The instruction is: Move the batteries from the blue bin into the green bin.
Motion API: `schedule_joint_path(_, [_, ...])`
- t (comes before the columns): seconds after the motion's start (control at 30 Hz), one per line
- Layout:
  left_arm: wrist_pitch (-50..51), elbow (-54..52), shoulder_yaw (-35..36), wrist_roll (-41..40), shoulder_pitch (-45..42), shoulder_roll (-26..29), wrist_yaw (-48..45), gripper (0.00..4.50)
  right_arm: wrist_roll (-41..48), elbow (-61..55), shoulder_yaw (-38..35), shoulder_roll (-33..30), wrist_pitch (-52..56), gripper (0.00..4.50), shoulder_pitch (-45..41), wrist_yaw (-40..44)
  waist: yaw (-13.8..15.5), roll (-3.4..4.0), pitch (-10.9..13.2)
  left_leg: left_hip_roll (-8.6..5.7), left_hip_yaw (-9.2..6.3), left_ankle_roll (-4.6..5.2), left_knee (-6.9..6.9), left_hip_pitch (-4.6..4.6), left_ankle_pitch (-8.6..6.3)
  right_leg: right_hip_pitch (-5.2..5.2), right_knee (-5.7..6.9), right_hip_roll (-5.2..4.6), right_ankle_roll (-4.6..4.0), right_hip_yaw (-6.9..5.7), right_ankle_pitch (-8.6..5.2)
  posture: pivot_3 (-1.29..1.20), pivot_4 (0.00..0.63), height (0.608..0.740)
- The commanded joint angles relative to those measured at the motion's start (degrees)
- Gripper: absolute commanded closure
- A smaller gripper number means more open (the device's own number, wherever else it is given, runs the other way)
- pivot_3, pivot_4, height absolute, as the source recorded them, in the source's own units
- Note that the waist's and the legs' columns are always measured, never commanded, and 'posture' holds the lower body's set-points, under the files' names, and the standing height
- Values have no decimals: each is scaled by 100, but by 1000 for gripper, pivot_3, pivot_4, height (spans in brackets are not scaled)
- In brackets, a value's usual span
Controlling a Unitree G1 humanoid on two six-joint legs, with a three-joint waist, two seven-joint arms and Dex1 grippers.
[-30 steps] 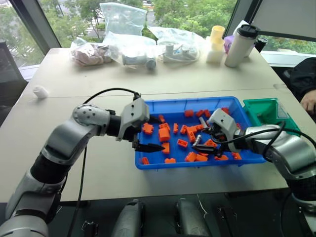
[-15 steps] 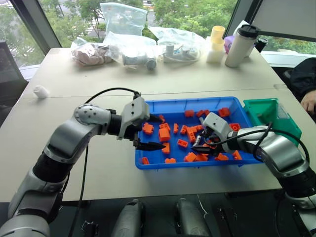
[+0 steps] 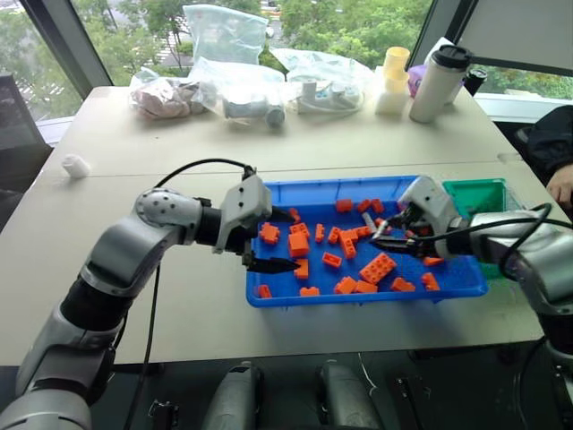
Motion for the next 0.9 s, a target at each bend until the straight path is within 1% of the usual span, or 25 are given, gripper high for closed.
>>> schedule_joint_path(0.03, [-233,188,226,-136,-422,-278,34,0,-300,728,-1084,-518,-308,2321,-238,-356,37,0,-1,-1,3,0,0,0,0,0,0,-1,0,1,0,0,150,740])
schedule_joint_path(0.1, [-366,350,124,-46,-539,-372,-40,0,-552,1151,-1206,-688,-444,2321,-79,-573,40,1,-2,0,3,0,-5,2,0,0,-3,1,0,1,0,0,150,740])
schedule_joint_path(0.2, [-566,582,27,76,-651,-473,-110,0,-828,1542,-1215,-773,-610,2321,132,-802,21,1,-4,4,4,0,-12,5,0,0,-5,7,0,2,0,0,150,740])
schedule_joint_path(0.4, [-765,834,-39,239,-766,-596,-169,0,-963,1970,-1209,-636,-763,2321,269,-1033,-85,6,-5,4,14,0,-9,6,1,-7,6,7,0,12,0,0,150,740])
schedule_joint_path(0.5, [-776,818,-51,271,-737,-590,-197,0,-1008,2115,-1146,-606,-811,2321,278,-1089,-88,6,-5,8,13,0,-10,7,1,-7,7,13,0,13,0,0,150,740])
schedule_joint_path(0.57, [-763,782,-43,283,-696,-551,-205,0,-1103,2294,-1070,-585,-908,1281,257,-1143,-80,6,-5,8,13,0,-9,7,1,-7,7,13,0,14,0,0,150,740])
schedule_joint_path(0.63, [-725,739,-19,279,-664,-512,-207,0,-1135,2400,-1021,-565,-976,533,219,-1152,-78,6,-5,6,14,0,-9,6,1,-7,7,11,0,14,0,0,150,740])
schedule_joint_path(0.67, [-715,727,-13,280,-655,-496,-208,0,-1152,2427,-1003,-557,-1004,20,190,-1162,-78,6,-5,6,14,0,-9,6,1,-7,7,11,0,14,0,0,150,740])
schedule_joint_path(0.83, [-681,684,22,273,-627,-397,-217,0,-1278,2496,-891,-550,-1181,20,-47,-1276,-78,7,-5,6,14,0,-9,6,1,-7,7,11,0,14,0,0,150,740])
schedule_joint_path(0.9, [-657,631,43,254,-598,-333,-239,0,-1223,2273,-823,-516,-1181,20,-104,-1189,-78,7,-5,7,13,0,-9,6,1,-7,7,12,0,14,0,0,150,740])
